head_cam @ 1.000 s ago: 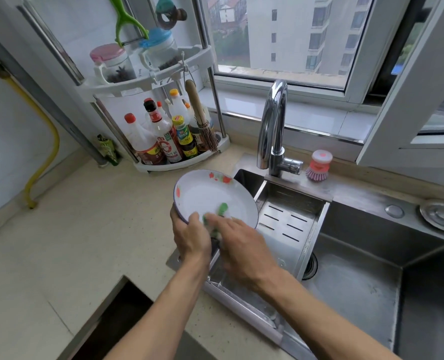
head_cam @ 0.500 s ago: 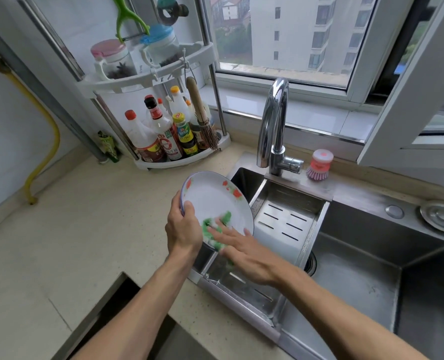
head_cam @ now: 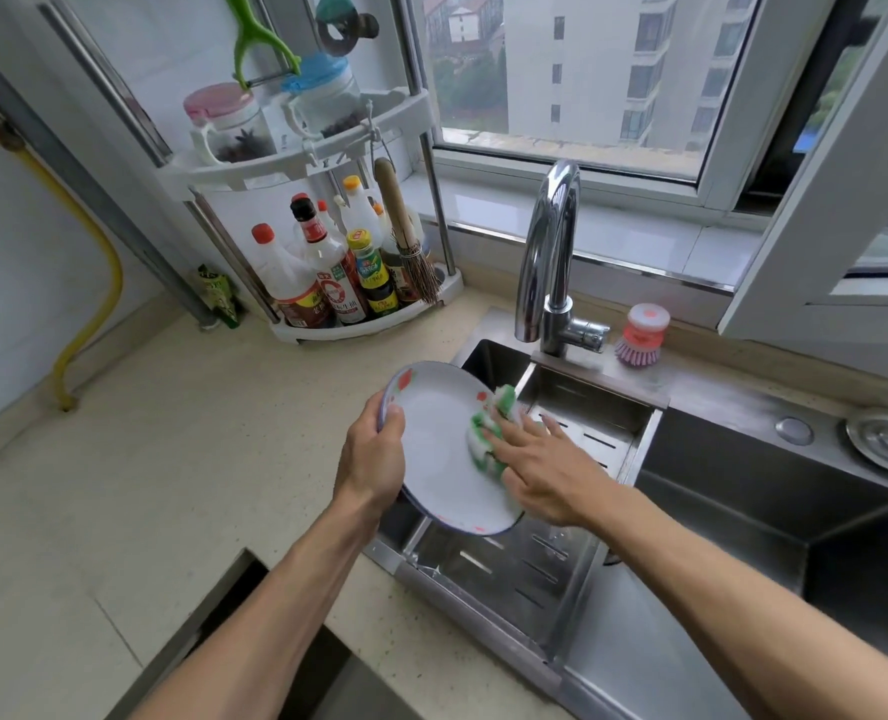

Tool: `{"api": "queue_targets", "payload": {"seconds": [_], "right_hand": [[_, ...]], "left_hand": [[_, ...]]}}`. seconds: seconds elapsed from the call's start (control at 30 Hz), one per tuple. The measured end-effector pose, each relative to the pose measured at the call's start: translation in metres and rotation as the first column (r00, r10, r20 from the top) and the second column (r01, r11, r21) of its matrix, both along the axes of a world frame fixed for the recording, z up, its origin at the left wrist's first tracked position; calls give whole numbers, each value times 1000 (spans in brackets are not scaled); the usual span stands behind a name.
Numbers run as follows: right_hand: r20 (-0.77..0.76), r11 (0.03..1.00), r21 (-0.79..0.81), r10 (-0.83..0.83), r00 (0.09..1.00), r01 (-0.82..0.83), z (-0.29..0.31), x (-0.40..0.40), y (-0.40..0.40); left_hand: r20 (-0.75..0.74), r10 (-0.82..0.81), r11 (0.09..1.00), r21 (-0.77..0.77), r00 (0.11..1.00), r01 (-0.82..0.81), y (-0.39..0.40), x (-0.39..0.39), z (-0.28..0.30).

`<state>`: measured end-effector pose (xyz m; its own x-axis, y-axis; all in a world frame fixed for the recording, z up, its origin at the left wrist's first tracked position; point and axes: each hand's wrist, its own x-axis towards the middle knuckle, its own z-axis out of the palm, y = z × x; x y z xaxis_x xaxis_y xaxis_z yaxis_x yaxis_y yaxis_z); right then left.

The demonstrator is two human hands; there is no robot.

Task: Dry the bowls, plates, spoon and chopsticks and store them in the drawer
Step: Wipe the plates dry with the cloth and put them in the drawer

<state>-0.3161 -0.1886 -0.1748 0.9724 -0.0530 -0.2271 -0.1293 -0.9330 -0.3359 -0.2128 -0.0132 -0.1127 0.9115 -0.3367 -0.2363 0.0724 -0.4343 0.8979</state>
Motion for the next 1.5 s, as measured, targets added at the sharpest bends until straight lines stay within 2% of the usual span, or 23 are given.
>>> {"api": "queue_targets", "payload": {"seconds": [0.13,0.2,0.27,0.33,0.43,0.5,0.57,0.6,0.7,0.83,0.93,1.03,1.1,1.2,1.33,1.4,1.5], "right_hand": [[158,982,-160,123,980,-98,6,18,-6],[183,968,-210,178,967,-139,7,21,-13],[168,969,-211,165,972,-128,4,15,-20],[111,987,-123,114,987,-101,2,5,-20],[71,983,167,66,995,-78,11,-11,9],[55,930,362,48,997,-65,19,-19,31],[45,901,428,57,997,-71,19,-23,39],[47,917,388,76,996,-89,16,-24,35],[32,987,114,110,993,-113,1,-19,6],[117,984,-117,151,982,-137,7,4,-8],[173,967,-180,213,962,-181,17,19,0],[190,974,-170,184,964,-153,17,21,-2],[165,981,-160,139,976,-112,13,16,-9],[107,993,-50,107,988,-103,10,-1,-8],[150,936,339,46,988,-95,20,-17,36],[179,895,430,49,983,-123,26,-12,58],[180,882,449,66,981,-142,34,8,64]], "left_hand": [[-166,-139,990,13,976,143,-1,7,1],[-180,-164,986,8,970,168,1,9,1],[-158,-127,992,0,979,129,1,12,4],[-118,-4,1000,-19,993,1,0,14,5],[-48,132,991,-18,990,-133,-1,13,6],[-29,166,986,-28,986,-167,1,11,4],[-41,139,990,-25,989,-140,4,10,1],[-53,102,995,-17,993,-103,6,11,1],[-98,-26,1000,-11,995,25,12,15,2],[-208,-170,985,-8,963,172,10,13,0],[-285,-197,979,-100,938,175,8,10,-1],[-266,-203,977,-126,942,175,11,11,1],[-249,-130,985,-142,960,96,13,13,2],[-178,47,988,-139,983,-73,16,14,3],[-61,188,977,-89,980,-193,7,11,0],[-60,154,985,-71,986,-158,4,10,-4],[-182,-4,994,-110,983,-17,5,3,-8]]}}
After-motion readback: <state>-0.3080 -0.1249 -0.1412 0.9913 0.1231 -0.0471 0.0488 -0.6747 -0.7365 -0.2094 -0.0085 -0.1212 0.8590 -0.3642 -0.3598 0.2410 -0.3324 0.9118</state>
